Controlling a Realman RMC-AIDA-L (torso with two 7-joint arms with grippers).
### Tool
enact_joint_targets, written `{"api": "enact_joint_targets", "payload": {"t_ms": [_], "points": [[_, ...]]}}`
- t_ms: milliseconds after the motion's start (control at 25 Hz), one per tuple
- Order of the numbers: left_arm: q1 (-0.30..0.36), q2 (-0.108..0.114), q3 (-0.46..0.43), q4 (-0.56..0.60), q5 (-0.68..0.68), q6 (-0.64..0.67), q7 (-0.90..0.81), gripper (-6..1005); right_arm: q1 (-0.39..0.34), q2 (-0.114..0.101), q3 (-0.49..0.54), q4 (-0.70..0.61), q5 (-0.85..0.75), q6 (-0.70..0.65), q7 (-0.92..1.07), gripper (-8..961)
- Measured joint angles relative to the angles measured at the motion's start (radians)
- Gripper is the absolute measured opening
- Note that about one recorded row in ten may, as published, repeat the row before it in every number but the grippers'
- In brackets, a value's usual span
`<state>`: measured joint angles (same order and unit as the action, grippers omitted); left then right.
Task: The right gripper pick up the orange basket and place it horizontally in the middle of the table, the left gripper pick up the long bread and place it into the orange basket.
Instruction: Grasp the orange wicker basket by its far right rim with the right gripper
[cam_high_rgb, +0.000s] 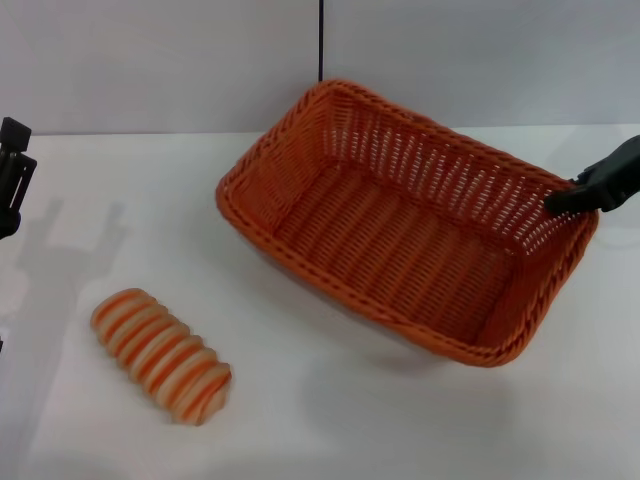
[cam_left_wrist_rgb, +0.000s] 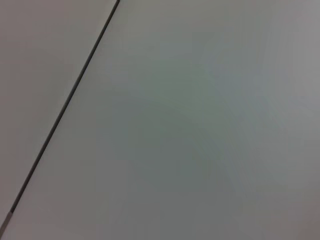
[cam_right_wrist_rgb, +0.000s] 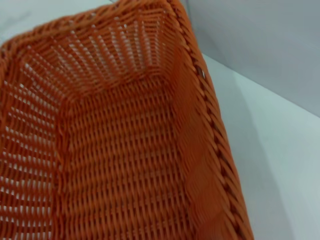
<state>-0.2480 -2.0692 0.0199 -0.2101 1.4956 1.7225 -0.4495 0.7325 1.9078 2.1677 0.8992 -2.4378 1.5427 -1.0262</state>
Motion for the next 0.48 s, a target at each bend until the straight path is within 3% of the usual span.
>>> {"api": "enact_joint_targets", "payload": {"t_ms": [320, 480], "points": [[0.004, 0.000, 0.000, 0.000, 0.000, 0.000, -0.001, 843, -0.027, 0.002, 0.020, 0.007, 0.057, 0.004, -0.044, 182], [0.004, 0.000, 0.000, 0.002, 0.000, 0.000, -0.018, 843, -0.063, -0.001, 0.107, 0.029, 0.182, 0.042, -0.116, 178]]}}
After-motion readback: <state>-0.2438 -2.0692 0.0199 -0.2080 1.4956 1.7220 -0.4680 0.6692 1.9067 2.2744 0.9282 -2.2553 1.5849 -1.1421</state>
